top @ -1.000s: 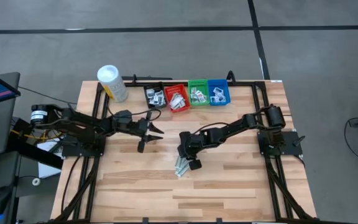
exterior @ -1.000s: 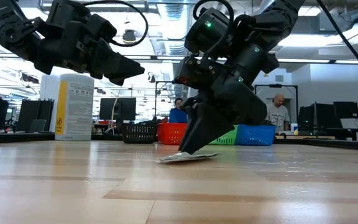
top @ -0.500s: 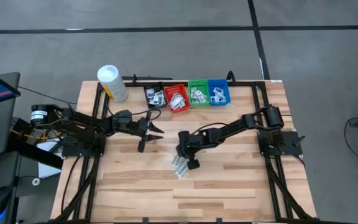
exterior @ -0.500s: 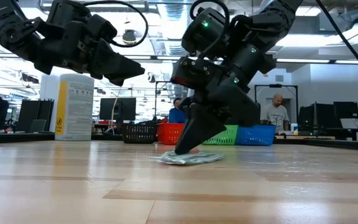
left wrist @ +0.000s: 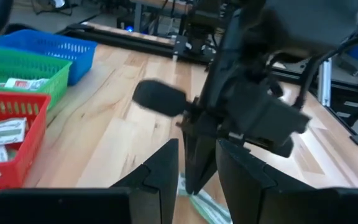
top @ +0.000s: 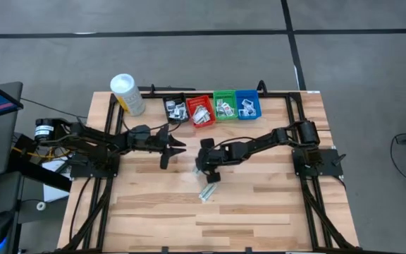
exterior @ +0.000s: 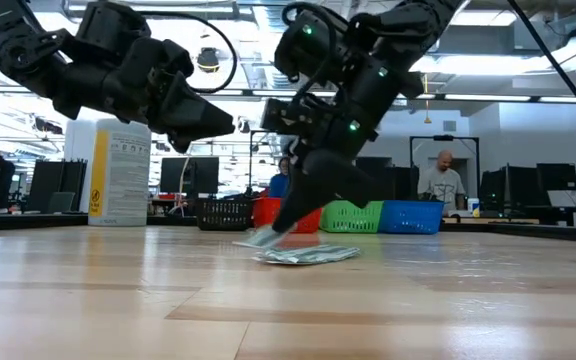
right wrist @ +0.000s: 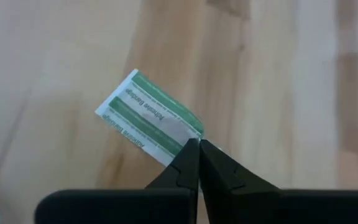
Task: Pick & Place First Aid Supplies
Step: Put the green bandage pack into the red bin
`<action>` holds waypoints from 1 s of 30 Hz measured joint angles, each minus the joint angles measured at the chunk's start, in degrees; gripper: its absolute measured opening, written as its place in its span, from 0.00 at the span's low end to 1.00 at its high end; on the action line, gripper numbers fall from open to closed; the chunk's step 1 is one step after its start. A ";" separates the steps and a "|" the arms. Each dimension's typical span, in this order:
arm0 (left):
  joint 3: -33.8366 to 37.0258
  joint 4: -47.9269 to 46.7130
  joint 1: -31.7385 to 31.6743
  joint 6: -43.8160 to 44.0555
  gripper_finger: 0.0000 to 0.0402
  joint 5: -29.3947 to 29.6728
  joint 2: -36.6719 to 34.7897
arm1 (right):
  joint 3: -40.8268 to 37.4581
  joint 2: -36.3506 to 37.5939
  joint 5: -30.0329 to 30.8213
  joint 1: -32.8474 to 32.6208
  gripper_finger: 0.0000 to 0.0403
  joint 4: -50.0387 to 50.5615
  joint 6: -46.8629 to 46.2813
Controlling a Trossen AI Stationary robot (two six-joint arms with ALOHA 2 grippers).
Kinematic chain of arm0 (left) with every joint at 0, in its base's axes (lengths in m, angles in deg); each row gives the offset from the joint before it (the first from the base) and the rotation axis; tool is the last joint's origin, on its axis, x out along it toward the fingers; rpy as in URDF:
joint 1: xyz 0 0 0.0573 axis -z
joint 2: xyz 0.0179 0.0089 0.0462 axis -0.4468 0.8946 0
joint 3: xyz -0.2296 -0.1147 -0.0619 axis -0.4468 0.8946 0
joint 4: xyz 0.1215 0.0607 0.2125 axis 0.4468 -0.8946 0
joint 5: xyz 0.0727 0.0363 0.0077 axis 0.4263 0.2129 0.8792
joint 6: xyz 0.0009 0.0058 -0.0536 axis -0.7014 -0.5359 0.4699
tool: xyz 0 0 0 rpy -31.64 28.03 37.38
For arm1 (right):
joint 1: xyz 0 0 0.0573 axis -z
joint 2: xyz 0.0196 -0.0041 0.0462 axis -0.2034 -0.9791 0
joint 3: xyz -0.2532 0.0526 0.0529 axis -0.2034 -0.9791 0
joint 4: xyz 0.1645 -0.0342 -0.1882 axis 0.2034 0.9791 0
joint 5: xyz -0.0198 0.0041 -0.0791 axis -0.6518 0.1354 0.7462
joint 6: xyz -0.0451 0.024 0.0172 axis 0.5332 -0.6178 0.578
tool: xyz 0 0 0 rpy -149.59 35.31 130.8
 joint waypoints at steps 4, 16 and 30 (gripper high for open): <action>-0.02 -0.94 0.00 0.12 0.27 0.88 0.02 | 1.48 0.02 2.71 -0.16 0.00 0.28 1.17; -0.02 -3.52 0.00 0.16 0.27 6.11 0.02 | 6.42 0.22 12.84 -0.33 0.00 3.12 2.70; -0.02 -7.68 -2.40 1.43 0.37 2.24 0.04 | 8.30 4.32 19.00 -1.98 0.00 3.37 5.08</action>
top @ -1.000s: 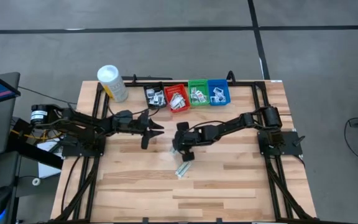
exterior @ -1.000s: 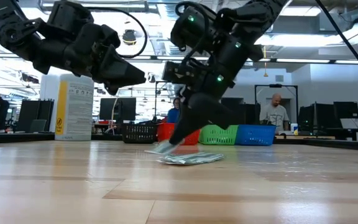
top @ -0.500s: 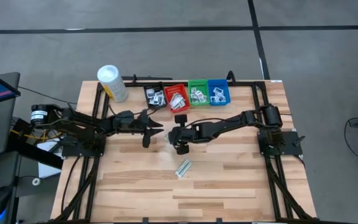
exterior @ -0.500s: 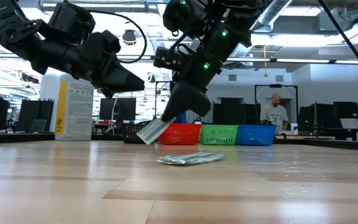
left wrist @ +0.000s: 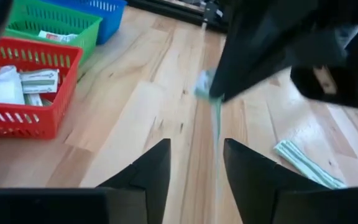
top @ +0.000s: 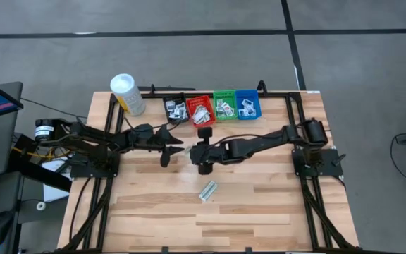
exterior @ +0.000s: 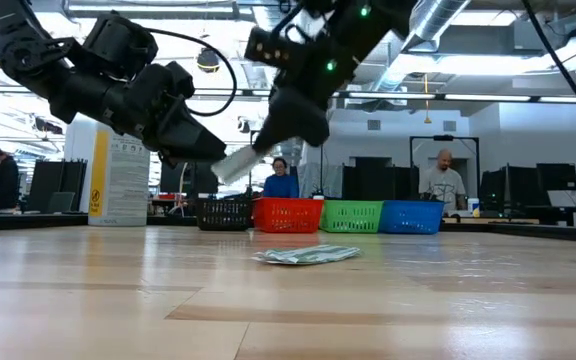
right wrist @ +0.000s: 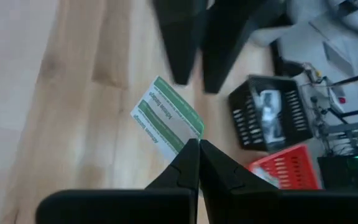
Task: Pick & Place First Aid Supplies
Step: Put the green bandage pack into the red bin
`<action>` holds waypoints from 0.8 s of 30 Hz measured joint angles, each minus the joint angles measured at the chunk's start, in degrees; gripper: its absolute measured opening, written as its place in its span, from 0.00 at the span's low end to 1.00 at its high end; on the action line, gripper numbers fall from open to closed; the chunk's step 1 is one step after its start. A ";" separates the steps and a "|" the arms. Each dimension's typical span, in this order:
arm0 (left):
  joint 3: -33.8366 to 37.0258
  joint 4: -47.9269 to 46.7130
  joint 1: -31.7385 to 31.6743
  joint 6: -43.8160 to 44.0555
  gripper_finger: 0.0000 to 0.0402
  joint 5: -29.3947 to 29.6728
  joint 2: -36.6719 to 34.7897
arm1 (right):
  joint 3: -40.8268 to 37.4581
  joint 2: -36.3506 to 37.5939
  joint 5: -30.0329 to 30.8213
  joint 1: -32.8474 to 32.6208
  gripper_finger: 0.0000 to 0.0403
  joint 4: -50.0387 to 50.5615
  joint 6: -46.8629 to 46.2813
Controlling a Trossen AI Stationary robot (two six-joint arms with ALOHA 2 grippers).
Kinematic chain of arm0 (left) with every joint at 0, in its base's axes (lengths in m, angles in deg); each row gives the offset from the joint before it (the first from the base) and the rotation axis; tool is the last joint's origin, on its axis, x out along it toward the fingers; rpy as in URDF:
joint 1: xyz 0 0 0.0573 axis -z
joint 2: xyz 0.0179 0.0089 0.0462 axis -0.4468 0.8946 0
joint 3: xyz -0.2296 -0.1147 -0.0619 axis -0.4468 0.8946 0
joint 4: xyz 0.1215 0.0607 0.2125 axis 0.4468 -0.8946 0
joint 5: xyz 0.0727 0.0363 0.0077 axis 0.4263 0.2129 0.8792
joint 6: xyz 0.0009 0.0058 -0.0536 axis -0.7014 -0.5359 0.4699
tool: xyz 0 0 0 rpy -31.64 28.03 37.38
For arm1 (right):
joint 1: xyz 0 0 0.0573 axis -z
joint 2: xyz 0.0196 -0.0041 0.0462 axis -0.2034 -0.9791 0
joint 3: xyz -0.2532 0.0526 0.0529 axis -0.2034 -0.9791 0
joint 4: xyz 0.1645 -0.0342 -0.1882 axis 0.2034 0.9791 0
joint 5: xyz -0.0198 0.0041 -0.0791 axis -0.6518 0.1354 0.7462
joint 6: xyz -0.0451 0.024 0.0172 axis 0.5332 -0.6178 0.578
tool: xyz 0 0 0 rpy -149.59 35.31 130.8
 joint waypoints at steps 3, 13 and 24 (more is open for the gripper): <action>0.00 0.09 -0.01 0.00 0.41 -0.81 0.00 | -0.01 1.80 0.21 -0.40 0.00 -0.14 0.60; 0.00 0.59 0.52 0.00 0.44 -1.25 0.00 | -0.11 4.33 2.73 -0.38 0.00 -1.55 1.76; 0.00 3.45 0.52 -0.22 0.34 -1.23 0.00 | -0.16 4.31 2.79 -0.38 0.00 -2.73 1.94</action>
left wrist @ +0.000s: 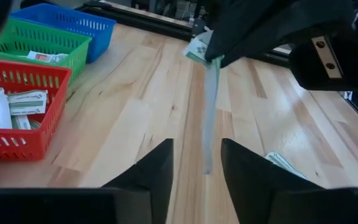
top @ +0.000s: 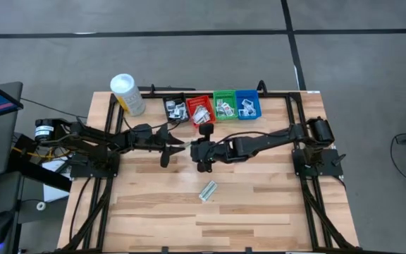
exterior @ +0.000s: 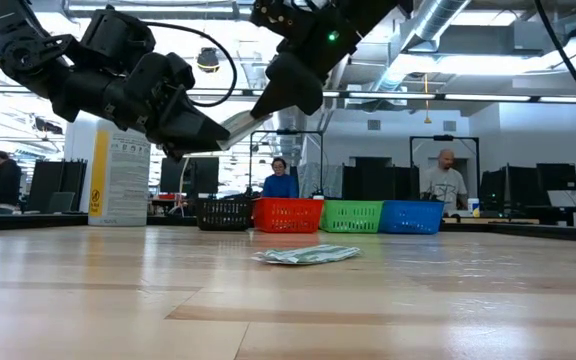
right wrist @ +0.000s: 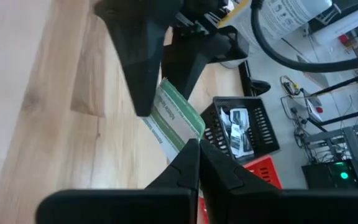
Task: Pick & Place First Aid Supplies
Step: Put the green bandage pack into the red bin
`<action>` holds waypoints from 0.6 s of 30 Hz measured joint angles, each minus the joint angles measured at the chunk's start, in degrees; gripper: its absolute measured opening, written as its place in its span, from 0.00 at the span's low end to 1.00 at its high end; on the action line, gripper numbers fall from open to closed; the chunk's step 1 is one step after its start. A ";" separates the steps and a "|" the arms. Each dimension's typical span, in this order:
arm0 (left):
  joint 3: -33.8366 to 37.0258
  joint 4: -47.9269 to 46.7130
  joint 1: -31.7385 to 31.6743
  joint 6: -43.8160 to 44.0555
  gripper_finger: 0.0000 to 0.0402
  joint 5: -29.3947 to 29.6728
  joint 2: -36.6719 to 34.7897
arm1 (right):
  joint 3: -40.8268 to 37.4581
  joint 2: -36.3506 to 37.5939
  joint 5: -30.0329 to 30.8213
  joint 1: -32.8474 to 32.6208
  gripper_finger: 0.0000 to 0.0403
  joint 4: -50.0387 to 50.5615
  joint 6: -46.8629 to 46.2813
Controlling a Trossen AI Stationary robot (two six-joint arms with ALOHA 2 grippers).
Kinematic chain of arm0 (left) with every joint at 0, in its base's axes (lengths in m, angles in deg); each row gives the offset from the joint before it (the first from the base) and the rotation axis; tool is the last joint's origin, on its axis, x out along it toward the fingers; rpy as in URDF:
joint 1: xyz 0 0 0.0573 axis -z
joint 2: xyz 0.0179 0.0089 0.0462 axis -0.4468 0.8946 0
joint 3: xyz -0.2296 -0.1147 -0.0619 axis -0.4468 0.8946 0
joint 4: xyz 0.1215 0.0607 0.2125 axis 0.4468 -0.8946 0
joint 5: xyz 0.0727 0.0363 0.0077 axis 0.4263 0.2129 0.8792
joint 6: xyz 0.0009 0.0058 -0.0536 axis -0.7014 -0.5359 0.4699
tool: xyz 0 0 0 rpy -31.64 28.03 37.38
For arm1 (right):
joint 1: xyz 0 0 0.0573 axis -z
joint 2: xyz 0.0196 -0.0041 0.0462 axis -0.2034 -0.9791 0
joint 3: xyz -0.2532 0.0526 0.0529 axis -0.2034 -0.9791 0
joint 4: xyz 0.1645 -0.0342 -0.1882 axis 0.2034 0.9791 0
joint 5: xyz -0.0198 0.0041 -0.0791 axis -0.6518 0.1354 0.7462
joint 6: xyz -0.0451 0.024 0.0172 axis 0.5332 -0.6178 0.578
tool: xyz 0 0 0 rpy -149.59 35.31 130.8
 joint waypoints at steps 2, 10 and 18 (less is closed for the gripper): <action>0.00 0.07 0.00 -0.02 0.31 -0.02 0.00 | 0.00 0.00 -0.02 -0.02 0.00 -0.07 -0.02; 0.00 1.92 0.00 -1.53 0.11 -0.02 0.00 | 0.00 0.00 -0.04 -0.02 0.00 -0.39 -0.01; 0.00 2.16 0.00 -1.55 0.02 -0.02 0.00 | -0.02 0.00 -0.02 -0.02 0.04 -0.21 -0.46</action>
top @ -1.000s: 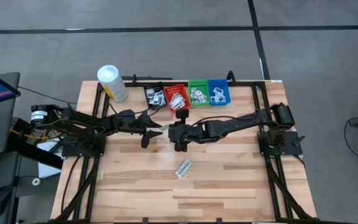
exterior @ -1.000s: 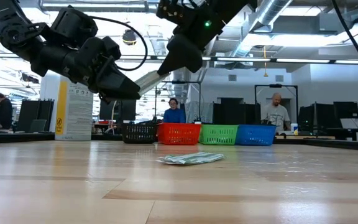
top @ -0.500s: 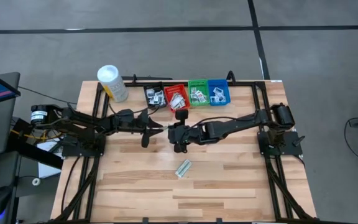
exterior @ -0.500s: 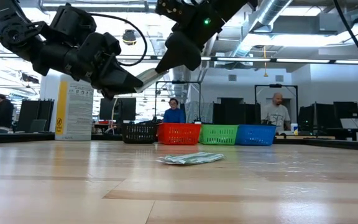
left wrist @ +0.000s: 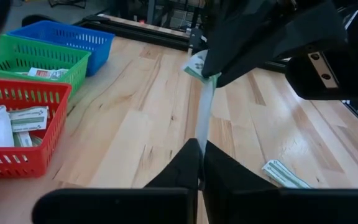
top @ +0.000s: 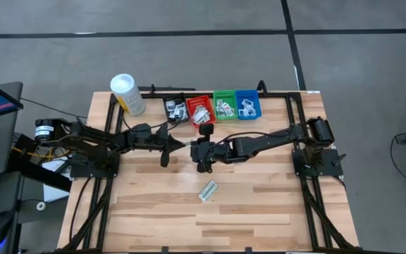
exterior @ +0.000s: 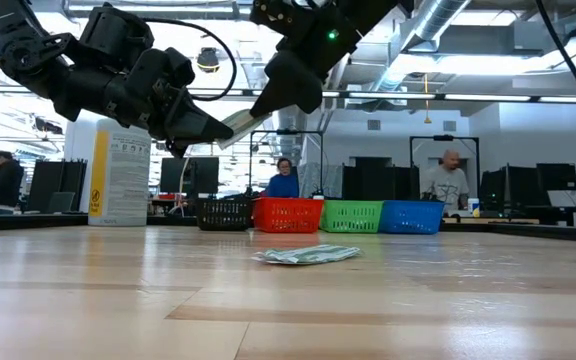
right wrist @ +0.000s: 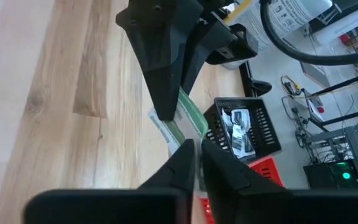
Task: Pick & Place First Aid Supplies
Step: Put the green bandage pack into the red bin
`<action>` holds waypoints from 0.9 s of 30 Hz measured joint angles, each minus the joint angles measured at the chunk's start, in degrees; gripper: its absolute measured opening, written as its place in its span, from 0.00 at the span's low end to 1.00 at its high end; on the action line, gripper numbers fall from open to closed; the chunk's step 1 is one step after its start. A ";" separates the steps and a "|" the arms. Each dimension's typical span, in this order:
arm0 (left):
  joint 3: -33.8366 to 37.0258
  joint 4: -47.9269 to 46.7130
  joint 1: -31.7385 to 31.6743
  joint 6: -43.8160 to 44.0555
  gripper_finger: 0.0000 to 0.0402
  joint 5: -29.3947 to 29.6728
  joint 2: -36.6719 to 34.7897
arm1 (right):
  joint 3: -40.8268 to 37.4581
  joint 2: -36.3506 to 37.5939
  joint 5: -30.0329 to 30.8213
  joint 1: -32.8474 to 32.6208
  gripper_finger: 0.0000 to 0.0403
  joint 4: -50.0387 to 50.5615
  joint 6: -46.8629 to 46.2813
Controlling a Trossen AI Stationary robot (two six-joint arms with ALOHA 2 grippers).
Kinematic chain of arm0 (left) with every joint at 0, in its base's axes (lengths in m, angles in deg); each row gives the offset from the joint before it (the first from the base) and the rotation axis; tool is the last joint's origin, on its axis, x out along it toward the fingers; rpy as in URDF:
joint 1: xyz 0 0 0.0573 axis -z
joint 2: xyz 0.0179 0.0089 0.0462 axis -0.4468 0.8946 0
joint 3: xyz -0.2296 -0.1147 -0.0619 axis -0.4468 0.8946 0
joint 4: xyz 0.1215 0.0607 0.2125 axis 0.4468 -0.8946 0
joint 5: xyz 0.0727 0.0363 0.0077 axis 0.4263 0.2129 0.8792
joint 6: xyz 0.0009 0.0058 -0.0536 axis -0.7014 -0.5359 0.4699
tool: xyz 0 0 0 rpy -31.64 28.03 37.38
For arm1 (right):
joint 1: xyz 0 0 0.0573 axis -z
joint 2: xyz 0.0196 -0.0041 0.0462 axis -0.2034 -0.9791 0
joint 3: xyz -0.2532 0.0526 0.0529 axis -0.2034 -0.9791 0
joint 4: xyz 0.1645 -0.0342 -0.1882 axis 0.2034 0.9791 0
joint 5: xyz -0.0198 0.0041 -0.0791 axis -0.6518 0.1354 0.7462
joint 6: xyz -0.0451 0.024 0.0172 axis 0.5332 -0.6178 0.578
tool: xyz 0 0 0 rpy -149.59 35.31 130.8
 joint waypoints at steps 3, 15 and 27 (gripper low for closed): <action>0.00 0.04 0.00 0.00 0.01 0.01 0.00 | 0.00 0.00 0.02 0.00 0.11 0.24 0.00; 0.00 0.20 0.83 0.01 0.02 0.03 0.00 | -0.04 -0.07 1.73 2.07 0.49 11.38 -13.01; 0.02 4.35 1.07 0.02 0.02 5.34 0.00 | -1.65 -0.07 1.84 -0.30 0.47 17.09 -21.35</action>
